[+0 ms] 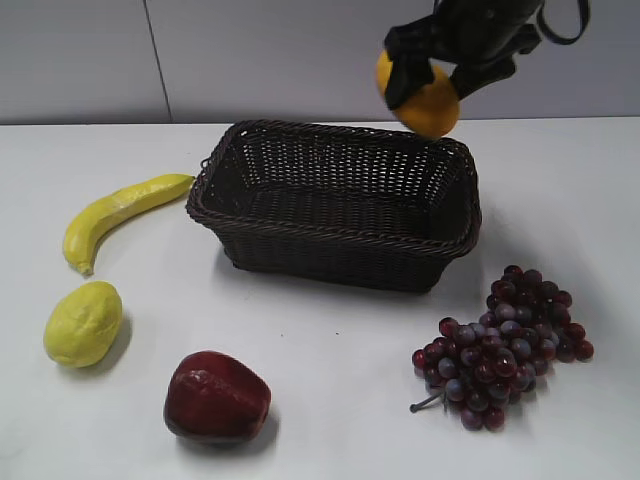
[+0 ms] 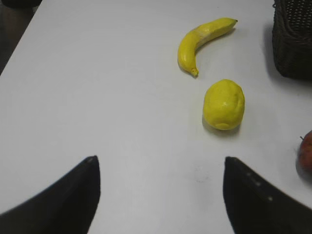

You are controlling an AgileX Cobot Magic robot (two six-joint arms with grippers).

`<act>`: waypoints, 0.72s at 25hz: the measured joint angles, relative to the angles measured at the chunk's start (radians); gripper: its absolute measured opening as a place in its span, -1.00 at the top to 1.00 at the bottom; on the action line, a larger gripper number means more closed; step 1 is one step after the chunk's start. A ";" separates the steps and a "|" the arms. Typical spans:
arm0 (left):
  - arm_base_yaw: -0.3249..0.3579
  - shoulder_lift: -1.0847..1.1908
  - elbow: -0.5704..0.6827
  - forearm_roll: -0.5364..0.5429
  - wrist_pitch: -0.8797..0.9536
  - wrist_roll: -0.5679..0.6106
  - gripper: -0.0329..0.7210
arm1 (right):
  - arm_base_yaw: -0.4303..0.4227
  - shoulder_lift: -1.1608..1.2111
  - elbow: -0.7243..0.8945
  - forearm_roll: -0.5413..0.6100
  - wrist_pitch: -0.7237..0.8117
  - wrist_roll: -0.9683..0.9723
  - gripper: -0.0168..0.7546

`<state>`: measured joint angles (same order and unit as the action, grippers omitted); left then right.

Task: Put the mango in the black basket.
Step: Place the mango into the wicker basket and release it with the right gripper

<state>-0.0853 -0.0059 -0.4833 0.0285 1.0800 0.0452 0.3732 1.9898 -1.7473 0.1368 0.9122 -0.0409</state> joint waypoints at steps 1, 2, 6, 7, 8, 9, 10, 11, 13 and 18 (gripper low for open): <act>0.000 0.000 0.000 0.000 0.000 0.000 -0.65 | 0.020 0.016 0.000 0.000 0.001 0.000 -0.57; 0.000 0.000 0.000 0.000 0.000 0.000 -0.65 | 0.034 0.032 0.000 0.000 0.001 0.000 -0.57; 0.000 0.000 0.000 0.000 0.000 0.000 -0.65 | 0.052 0.126 0.000 0.000 0.004 0.004 -0.57; 0.000 0.000 0.000 0.000 0.000 0.000 -0.65 | 0.052 0.149 0.000 0.000 0.005 0.006 -0.57; 0.000 0.000 0.000 0.000 0.000 0.000 -0.65 | 0.052 0.171 0.000 -0.002 0.007 0.009 -0.57; 0.000 0.000 0.000 0.000 0.000 0.000 -0.65 | 0.052 0.188 0.000 -0.003 0.007 0.012 -0.57; 0.000 0.000 0.000 0.000 0.000 0.000 -0.65 | 0.052 0.206 0.000 -0.005 0.008 0.015 -0.57; 0.000 0.000 0.000 0.000 0.000 0.000 -0.65 | 0.052 0.222 0.000 -0.005 0.008 0.018 -0.57; 0.000 0.000 0.000 0.000 0.000 0.000 -0.65 | 0.052 0.246 0.000 -0.004 0.009 0.020 -0.57; 0.000 0.000 0.000 0.000 0.000 0.000 -0.65 | 0.052 0.259 -0.013 -0.013 0.021 0.020 -0.74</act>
<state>-0.0853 -0.0059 -0.4833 0.0285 1.0800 0.0452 0.4249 2.2492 -1.7602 0.1234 0.9331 -0.0208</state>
